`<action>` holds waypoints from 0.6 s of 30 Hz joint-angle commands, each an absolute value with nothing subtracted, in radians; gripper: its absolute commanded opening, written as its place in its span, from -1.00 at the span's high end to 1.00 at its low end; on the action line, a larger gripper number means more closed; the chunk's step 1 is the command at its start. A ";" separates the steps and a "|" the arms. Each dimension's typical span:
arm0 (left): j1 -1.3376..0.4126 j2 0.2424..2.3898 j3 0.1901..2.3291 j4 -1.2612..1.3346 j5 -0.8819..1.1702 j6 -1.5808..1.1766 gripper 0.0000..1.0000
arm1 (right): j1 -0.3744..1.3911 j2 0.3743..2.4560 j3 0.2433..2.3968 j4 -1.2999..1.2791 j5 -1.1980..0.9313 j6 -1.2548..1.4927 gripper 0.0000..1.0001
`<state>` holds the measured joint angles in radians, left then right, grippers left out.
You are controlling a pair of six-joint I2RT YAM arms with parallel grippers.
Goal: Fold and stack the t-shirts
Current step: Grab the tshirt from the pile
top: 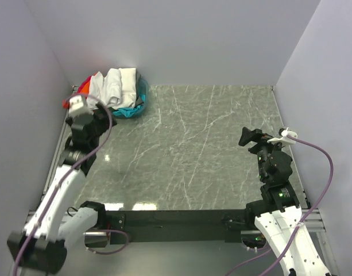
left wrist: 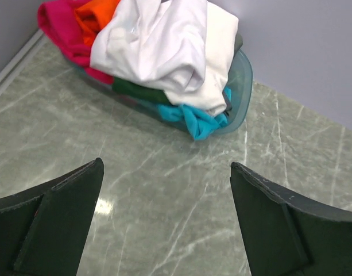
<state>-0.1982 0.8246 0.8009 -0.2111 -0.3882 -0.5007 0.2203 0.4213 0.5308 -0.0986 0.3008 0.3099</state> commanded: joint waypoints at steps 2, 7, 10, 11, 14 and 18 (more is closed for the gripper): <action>-0.202 1.049 1.011 -0.126 -0.403 -0.401 -0.96 | 0.222 0.431 0.525 -0.106 0.304 0.316 -1.00; -0.180 1.323 1.191 -0.090 -0.405 -0.341 -0.89 | 0.222 0.425 0.525 -0.115 0.290 0.321 -1.00; -0.169 1.457 1.276 -0.095 -0.394 -0.318 -0.83 | 0.222 0.411 0.526 -0.123 0.293 0.324 -1.00; -0.164 1.486 1.290 -0.094 -0.388 -0.314 -0.81 | 0.222 0.408 0.523 -0.121 0.291 0.324 -1.00; -0.149 1.615 1.345 -0.091 -0.379 -0.305 -0.65 | 0.221 0.397 0.519 -0.117 0.281 0.324 -1.00; -0.140 1.706 1.399 -0.083 -0.371 -0.296 -0.41 | 0.222 0.391 0.514 -0.117 0.268 0.325 -1.00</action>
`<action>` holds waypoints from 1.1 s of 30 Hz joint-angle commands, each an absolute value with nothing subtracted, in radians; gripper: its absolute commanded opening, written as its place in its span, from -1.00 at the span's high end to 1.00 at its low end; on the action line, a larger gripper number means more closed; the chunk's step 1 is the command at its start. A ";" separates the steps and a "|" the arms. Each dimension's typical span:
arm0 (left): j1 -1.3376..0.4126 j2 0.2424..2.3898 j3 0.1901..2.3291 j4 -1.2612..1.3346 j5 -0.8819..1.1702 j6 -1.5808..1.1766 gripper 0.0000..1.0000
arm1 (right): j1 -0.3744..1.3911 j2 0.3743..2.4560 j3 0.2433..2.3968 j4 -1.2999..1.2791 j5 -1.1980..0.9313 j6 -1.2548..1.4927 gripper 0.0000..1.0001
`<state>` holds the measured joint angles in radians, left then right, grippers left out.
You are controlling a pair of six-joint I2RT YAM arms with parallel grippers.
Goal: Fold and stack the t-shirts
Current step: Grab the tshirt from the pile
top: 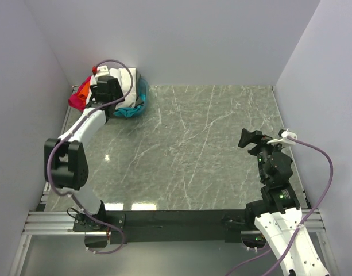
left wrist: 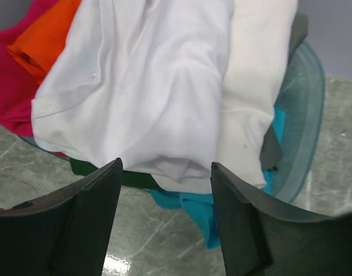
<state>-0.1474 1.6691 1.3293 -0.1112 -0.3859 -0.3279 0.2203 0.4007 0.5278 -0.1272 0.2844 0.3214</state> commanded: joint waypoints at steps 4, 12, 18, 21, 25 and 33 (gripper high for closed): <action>-0.140 1.770 1.448 -0.112 -0.376 -0.285 -0.19 | 0.222 0.399 0.514 -0.114 0.264 0.325 -1.00; -0.140 1.807 1.470 -0.101 -0.373 -0.259 0.92 | 0.222 0.403 0.514 -0.112 0.253 0.325 -0.99; -0.182 1.705 1.473 -0.109 -0.310 -0.238 0.99 | 0.221 0.397 0.514 -0.117 0.253 0.324 -0.98; -0.244 1.603 1.500 -0.139 -0.301 -0.212 0.99 | 0.222 0.400 0.512 -0.117 0.252 0.324 -0.97; -0.316 1.476 1.571 -0.208 -0.241 -0.198 0.99 | 0.222 0.414 0.515 -0.118 0.250 0.324 -0.96; -0.422 1.197 1.524 -0.233 -0.089 -0.229 0.99 | 0.222 0.445 0.520 -0.120 0.244 0.322 -0.96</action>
